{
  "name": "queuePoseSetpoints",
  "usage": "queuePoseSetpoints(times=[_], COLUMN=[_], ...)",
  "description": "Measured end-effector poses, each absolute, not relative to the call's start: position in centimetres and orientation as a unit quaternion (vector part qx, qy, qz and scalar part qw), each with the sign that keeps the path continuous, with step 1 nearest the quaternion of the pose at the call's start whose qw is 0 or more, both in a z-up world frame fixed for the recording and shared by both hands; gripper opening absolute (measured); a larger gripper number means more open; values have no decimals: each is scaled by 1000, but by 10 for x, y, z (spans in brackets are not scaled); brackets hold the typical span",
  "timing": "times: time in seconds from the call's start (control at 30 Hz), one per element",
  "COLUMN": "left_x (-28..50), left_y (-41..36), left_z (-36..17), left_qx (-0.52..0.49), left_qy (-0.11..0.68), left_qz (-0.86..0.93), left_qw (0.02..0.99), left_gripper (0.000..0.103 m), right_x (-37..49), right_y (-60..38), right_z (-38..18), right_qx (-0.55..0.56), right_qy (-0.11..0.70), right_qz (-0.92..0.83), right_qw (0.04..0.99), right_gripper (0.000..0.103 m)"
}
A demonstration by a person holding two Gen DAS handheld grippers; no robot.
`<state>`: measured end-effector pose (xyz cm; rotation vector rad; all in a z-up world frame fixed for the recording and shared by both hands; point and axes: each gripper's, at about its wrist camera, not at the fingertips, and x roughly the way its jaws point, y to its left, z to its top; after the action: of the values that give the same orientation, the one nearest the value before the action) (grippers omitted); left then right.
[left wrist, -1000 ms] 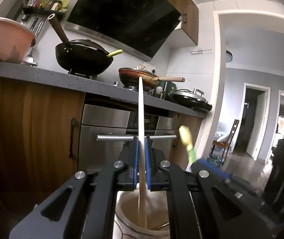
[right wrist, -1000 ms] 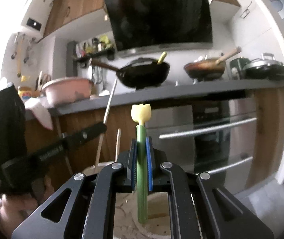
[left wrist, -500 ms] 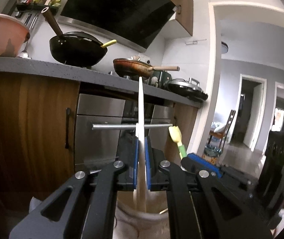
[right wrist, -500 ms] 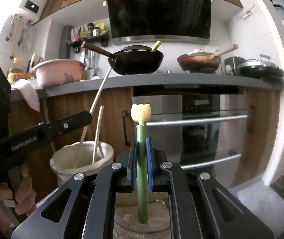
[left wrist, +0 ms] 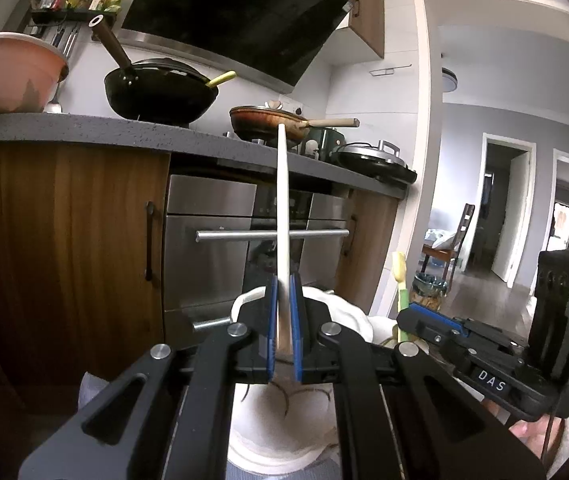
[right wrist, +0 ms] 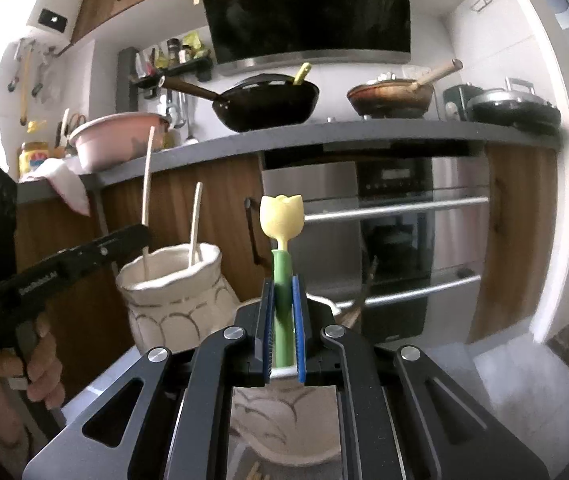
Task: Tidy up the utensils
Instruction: 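Lower chopstick into taller pot with left tool while right tool inserts spatula into smaller pot, then open both tools and withdraw them from the utensil holder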
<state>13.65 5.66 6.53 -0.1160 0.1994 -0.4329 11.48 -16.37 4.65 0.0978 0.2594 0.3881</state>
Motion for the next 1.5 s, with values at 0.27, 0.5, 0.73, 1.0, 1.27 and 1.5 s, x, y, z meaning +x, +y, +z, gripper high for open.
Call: queuePoseSetpoints(times=[0.27, 0.5, 0.73, 1.0, 1.27, 1.5], left_x=[129, 124, 117, 98, 85, 87], left_y=[54, 51, 55, 64, 68, 67], left_z=[61, 62, 67, 70, 67, 64], left_qx=[-37, -29, -26, -21, -7, -8], left_qy=[112, 109, 99, 93, 81, 90], left_qz=[-219, -221, -213, -185, -155, -163], left_qw=[969, 969, 972, 978, 985, 983], left_gripper=[6, 7, 30, 62, 91, 92], right_x=[113, 109, 98, 84, 110, 126], right_y=[-166, -166, -172, -187, -211, -212], right_z=[44, 43, 45, 58, 71, 70], right_qx=[61, 53, 50, 54, 113, 131], right_qy=[145, 153, 145, 122, 147, 184], right_qz=[200, 204, 198, 160, 127, 150], right_qw=[967, 966, 968, 978, 974, 963], right_gripper=[10, 11, 31, 31, 30, 22])
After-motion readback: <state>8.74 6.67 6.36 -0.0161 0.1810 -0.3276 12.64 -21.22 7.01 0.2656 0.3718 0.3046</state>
